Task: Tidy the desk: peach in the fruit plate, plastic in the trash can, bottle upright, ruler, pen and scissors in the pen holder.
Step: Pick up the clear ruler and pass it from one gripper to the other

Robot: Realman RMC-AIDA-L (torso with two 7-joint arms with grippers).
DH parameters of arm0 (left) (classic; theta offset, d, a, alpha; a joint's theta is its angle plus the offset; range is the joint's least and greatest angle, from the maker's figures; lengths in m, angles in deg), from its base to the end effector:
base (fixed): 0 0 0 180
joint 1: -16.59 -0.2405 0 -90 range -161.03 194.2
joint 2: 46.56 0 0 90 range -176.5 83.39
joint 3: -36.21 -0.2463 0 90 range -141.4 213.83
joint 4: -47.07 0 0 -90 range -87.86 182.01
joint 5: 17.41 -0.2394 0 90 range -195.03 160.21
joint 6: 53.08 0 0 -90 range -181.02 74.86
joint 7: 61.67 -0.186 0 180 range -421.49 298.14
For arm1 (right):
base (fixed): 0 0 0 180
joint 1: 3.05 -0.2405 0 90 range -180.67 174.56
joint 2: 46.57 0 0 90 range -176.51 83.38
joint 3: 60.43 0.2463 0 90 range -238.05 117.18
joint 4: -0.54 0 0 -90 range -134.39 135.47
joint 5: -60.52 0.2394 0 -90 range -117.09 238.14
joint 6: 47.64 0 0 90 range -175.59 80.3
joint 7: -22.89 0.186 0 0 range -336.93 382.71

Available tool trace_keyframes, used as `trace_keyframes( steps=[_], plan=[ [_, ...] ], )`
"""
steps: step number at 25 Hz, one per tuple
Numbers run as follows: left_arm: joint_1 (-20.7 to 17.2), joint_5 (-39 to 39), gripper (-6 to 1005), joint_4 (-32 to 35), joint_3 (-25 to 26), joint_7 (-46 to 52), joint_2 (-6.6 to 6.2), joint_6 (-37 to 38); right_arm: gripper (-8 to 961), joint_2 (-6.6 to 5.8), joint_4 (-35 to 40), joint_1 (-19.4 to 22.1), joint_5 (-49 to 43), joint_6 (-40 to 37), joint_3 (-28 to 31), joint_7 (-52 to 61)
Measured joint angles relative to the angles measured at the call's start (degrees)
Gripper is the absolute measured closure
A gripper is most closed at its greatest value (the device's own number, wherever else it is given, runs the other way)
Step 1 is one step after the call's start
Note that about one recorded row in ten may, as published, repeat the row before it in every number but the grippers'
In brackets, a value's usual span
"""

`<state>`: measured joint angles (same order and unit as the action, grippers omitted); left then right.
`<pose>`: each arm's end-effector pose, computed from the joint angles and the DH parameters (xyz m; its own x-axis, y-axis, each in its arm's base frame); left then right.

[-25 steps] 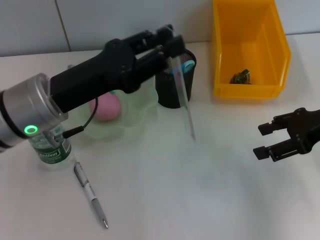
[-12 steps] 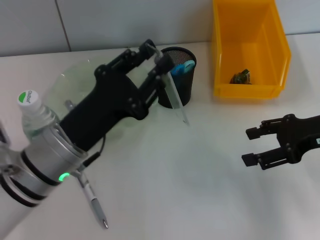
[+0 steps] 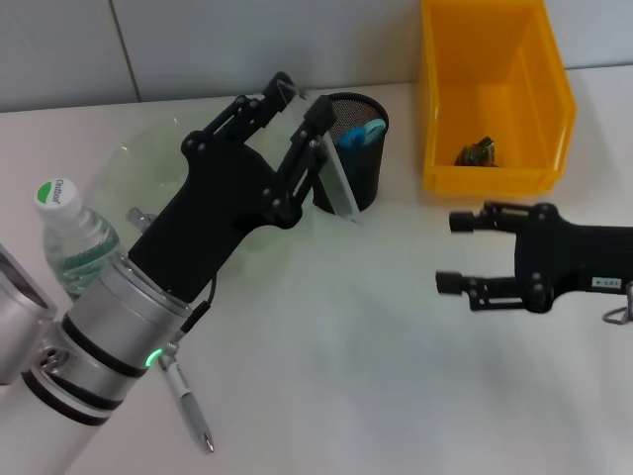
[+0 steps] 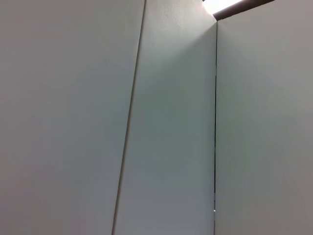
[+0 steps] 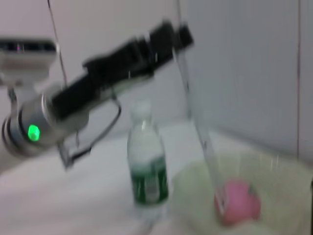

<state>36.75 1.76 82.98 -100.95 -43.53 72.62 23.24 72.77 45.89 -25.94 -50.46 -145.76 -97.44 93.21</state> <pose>-0.1379 0.3175 -0.1024 0.3865 -0.1822 0.9041 0.5104 -0.7743 -0.3742 0.2689 0.3314 0.0065 0.8210 -0.1636 -0.5469 -0.3386 -0.9109 -0.2357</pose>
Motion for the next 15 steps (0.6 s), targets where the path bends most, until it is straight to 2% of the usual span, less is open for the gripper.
trace_keyframes(
  steps=[2, 3, 5, 6, 7, 8, 11, 15],
  plan=[
    [-0.23, 0.81, 612, 1.15, -0.52, -0.79, 0.00, -0.47, 189, 0.09, -5.16, 1.47, 7.89, 0.92, -0.19, -8.65],
    [-0.23, 0.81, 612, 1.15, -0.52, -0.79, 0.00, -0.47, 190, 0.09, -5.16, 1.47, 7.89, 0.92, -0.19, -8.65],
    [-0.12, 1.14, 612, 2.15, -0.93, -1.94, -0.01, -1.18, 192, 0.14, -11.29, 1.76, 13.72, 1.50, -0.35, -17.09],
    [-0.12, 1.14, 612, 2.15, -0.93, -1.94, -0.01, -1.18, 192, 0.14, -11.29, 1.76, 13.72, 1.50, -0.35, -17.09],
    [0.15, 1.22, 612, 3.03, -1.10, -2.64, -0.01, -2.12, 193, 0.12, -16.53, 1.28, 16.98, 1.61, -0.19, -23.82],
    [0.15, 1.22, 612, 3.03, -1.10, -2.64, -0.01, -2.12, 194, 0.12, -16.53, 1.28, 16.98, 1.61, -0.19, -23.82],
    [0.62, 2.18, 613, 4.76, -1.23, -3.86, 0.00, -4.40, 197, 0.13, -22.61, 0.20, 20.98, 1.69, -0.43, -31.85],
    [1.50, 5.89, 614, 6.58, -1.92, -6.33, -0.01, -7.15, 201, 0.18, -31.26, -3.08, 24.97, 2.33, -0.12, -41.34]
  ],
)
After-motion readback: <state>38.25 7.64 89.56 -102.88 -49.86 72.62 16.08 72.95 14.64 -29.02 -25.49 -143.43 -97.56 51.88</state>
